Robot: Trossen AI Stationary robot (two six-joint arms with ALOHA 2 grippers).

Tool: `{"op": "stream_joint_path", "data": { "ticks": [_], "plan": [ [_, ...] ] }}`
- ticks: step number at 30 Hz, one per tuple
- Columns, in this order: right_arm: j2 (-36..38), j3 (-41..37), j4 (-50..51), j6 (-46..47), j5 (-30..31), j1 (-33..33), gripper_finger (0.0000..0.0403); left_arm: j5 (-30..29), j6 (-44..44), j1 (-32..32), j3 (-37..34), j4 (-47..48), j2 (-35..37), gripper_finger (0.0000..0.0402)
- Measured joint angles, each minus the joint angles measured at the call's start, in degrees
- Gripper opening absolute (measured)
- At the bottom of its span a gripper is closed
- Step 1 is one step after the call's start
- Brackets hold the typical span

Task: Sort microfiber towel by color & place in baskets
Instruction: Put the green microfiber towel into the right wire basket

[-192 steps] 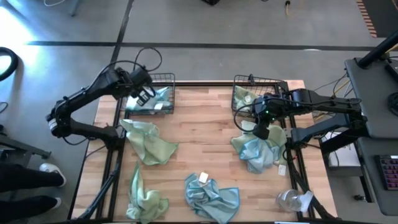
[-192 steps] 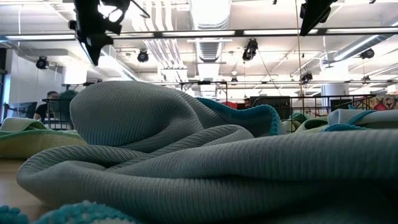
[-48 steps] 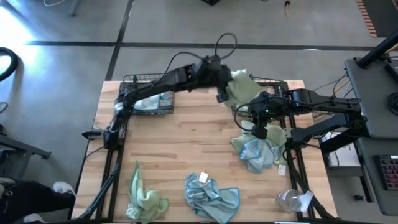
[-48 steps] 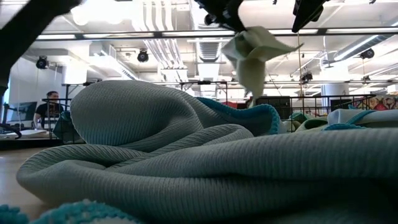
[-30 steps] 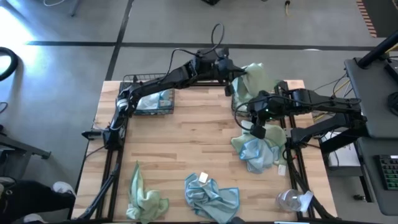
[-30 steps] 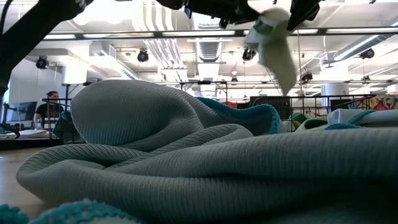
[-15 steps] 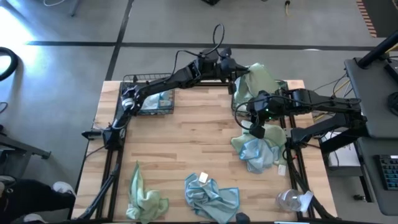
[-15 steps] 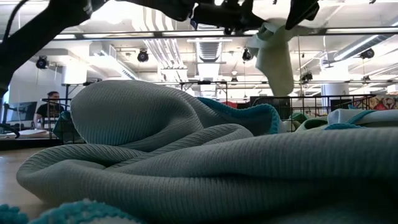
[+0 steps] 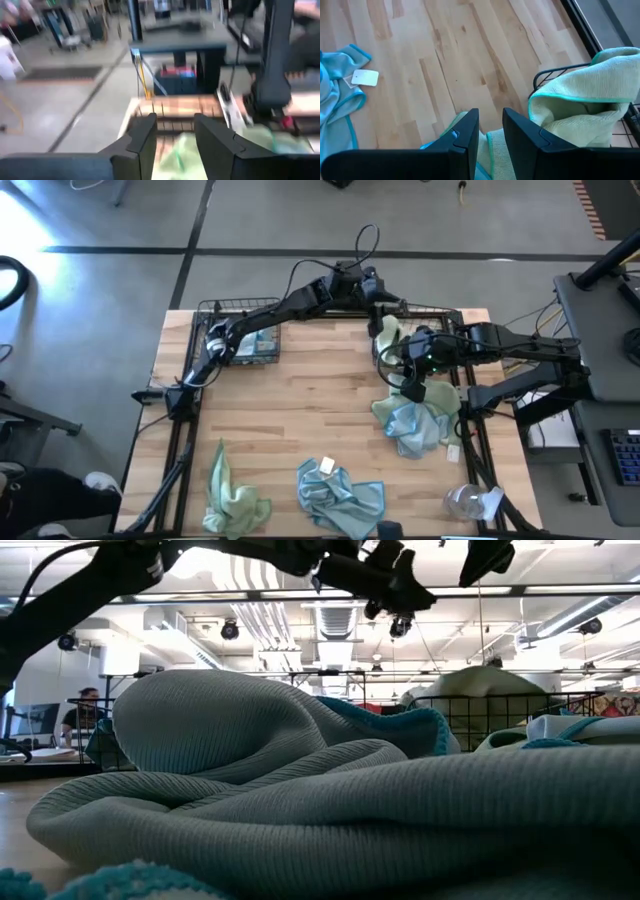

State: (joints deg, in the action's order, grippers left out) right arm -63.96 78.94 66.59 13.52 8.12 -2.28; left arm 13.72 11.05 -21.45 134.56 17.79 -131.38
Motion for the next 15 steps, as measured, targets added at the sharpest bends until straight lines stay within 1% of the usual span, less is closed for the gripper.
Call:
{"op": "stream_joint_path", "data": {
  "ticks": [1, 5, 9, 12, 15],
  "plan": [
    [0.0, 0.0, 0.0, 0.0, 0.0, 0.0, 0.0082, 0.0, 1.3, 0.0, 0.6, 4.1, 0.3, 0.0120],
    [0.0, 0.0, 0.0, 0.0, 0.0, 0.0, 0.0082, -0.1, 6.3, 0.0, -0.7, 19.8, 3.4, 0.0120],
    [0.0, 0.0, 0.0, 0.0, -0.1, 0.0, 0.0082, -0.5, 7.9, 0.0, -0.3, 36.6, 5.8, 0.0115],
    [0.0, 0.0, 0.0, -0.1, -0.1, 0.0, 0.0082, -0.6, 7.8, 0.1, -0.3, 43.9, 7.1, 0.0111],
    [0.0, 0.0, 0.1, -0.1, -0.1, 0.0, 0.0082, -0.7, 7.5, 0.5, -0.4, 47.5, 9.1, 0.0106]
  ]
}}
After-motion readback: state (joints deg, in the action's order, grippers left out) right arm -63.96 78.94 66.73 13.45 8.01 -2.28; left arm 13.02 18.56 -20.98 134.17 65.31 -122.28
